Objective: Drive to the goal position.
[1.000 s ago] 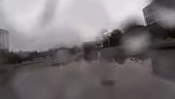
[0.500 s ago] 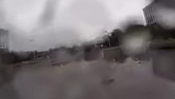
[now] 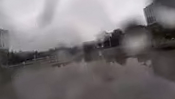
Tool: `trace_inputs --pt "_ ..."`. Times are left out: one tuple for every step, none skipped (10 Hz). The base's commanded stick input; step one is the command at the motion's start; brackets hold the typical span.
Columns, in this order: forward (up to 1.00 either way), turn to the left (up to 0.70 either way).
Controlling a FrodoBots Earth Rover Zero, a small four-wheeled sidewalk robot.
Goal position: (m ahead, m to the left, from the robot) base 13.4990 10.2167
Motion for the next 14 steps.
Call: trace_inputs --pt "1.00 0.00" --pt "1.00 0.00" --pt "1.00 0.00" --pt "1.00 0.00" --pt "1.00 0.00" --pt "1.00 0.08" --pt "1.00 0.17" --pt "1.00 0.29" --pt "1.00 0.40" --pt "1.00 0.40" --pt "1.00 0.40" --pt "1.00 0.29" --pt "1.00 0.00" --pt "1.00 0.00"
